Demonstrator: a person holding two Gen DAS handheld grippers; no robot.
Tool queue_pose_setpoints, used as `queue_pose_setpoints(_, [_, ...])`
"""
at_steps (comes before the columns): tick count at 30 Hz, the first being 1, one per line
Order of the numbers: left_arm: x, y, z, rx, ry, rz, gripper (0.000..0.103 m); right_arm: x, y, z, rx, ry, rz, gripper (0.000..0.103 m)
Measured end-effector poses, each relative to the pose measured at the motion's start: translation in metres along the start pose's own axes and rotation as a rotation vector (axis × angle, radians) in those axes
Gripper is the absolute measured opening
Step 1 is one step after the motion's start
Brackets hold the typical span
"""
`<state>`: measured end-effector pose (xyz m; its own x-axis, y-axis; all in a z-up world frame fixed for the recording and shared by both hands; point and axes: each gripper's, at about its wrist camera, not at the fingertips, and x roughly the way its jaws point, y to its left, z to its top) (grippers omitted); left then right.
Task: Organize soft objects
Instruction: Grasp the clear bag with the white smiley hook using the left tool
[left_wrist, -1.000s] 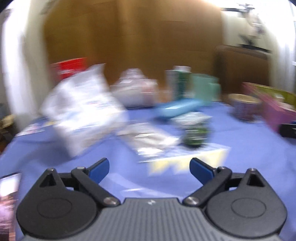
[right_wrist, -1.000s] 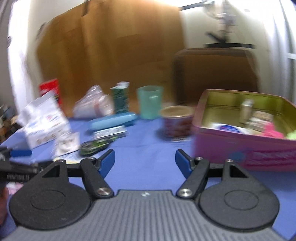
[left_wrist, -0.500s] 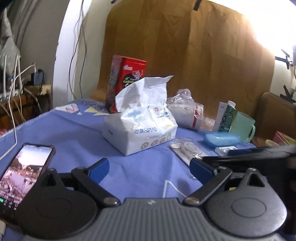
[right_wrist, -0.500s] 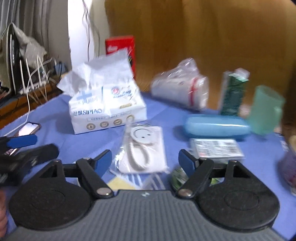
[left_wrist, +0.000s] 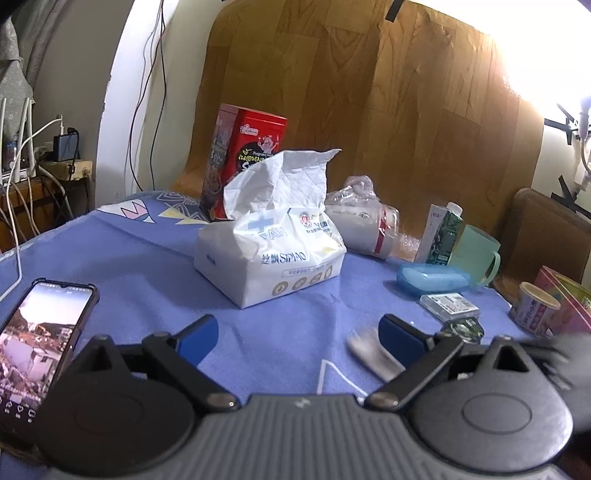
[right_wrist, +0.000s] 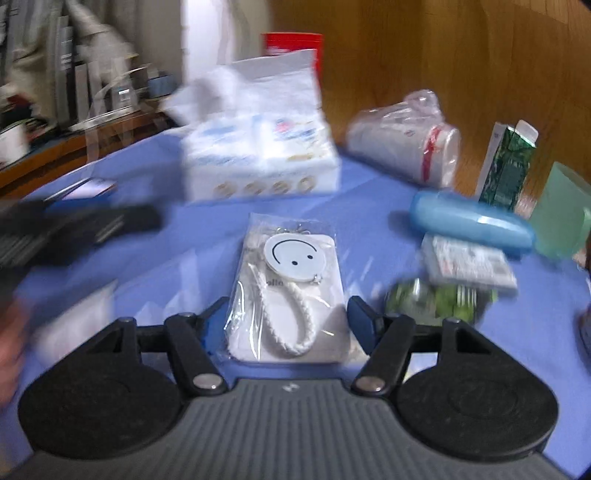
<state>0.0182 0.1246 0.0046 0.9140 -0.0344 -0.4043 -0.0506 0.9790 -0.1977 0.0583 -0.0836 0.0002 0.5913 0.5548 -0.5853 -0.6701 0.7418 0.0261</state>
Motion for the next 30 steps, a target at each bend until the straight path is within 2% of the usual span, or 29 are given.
queue_pose_setpoints(2, [0.002, -0.002, 0.0, 0.014, 0.013, 0.0, 0.097, -0.026, 0.005, -0.021, -0.039, -0.007, 0.002, 0.07])
queue_pose_setpoints(5, [0.002, -0.007, 0.0, 0.047, 0.017, -0.001, 0.097, -0.067, 0.003, -0.053, -0.06, -0.02, -0.057, 0.071])
queue_pose_setpoints(6, [0.002, -0.01, -0.001, 0.064, 0.017, -0.004, 0.097, -0.078, 0.001, -0.062, -0.059, -0.03, -0.092, 0.075])
queue_pose_setpoints(7, [0.002, -0.014, -0.001, 0.08, 0.022, -0.004, 0.097, -0.092, -0.001, -0.073, -0.052, -0.042, -0.143, 0.084])
queue_pose_setpoints(9, [0.004, -0.023, -0.002, 0.125, 0.041, -0.014, 0.096, -0.117, -0.006, -0.094, -0.001, -0.065, -0.229, 0.089])
queue_pose_setpoints(10, [0.004, -0.029, -0.002, 0.141, 0.052, -0.042, 0.096, -0.125, -0.01, -0.101, 0.031, -0.067, -0.241, 0.089])
queue_pose_setpoints(12, [0.005, -0.042, -0.004, 0.123, 0.1, -0.143, 0.096, -0.139, -0.013, -0.114, 0.093, -0.08, -0.249, 0.089])
queue_pose_setpoints(15, [0.006, -0.071, -0.008, 0.122, 0.173, -0.27, 0.095, -0.148, -0.011, -0.121, 0.122, -0.106, -0.239, 0.088])
queue_pose_setpoints(18, [0.008, -0.1, -0.014, 0.148, 0.25, -0.355, 0.095, -0.144, -0.012, -0.115, 0.125, -0.118, -0.201, 0.086])
queue_pose_setpoints(20, [0.015, -0.11, -0.019, 0.153, 0.309, -0.38, 0.094, -0.137, -0.011, -0.112, 0.121, -0.105, -0.187, 0.084])
queue_pose_setpoints(22, [0.023, -0.12, -0.027, 0.156, 0.385, -0.418, 0.088, -0.126, -0.012, -0.109, 0.121, -0.087, -0.187, 0.075])
queue_pose_setpoints(24, [0.017, -0.134, -0.036, 0.215, 0.349, -0.402, 0.073, -0.118, -0.013, -0.108, 0.16, -0.094, -0.176, 0.071])
queue_pose_setpoints(25, [0.014, -0.14, -0.038, 0.238, 0.351, -0.408, 0.074, -0.119, -0.011, -0.107, 0.159, -0.099, -0.183, 0.063])
queue_pose_setpoints(26, [0.011, -0.144, -0.039, 0.245, 0.353, -0.398, 0.073, -0.119, -0.009, -0.106, 0.156, -0.104, -0.194, 0.059])
queue_pose_setpoints(30, [0.007, -0.148, -0.031, 0.198, 0.36, -0.42, 0.064, -0.125, -0.018, -0.11, 0.221, -0.136, -0.22, 0.055])
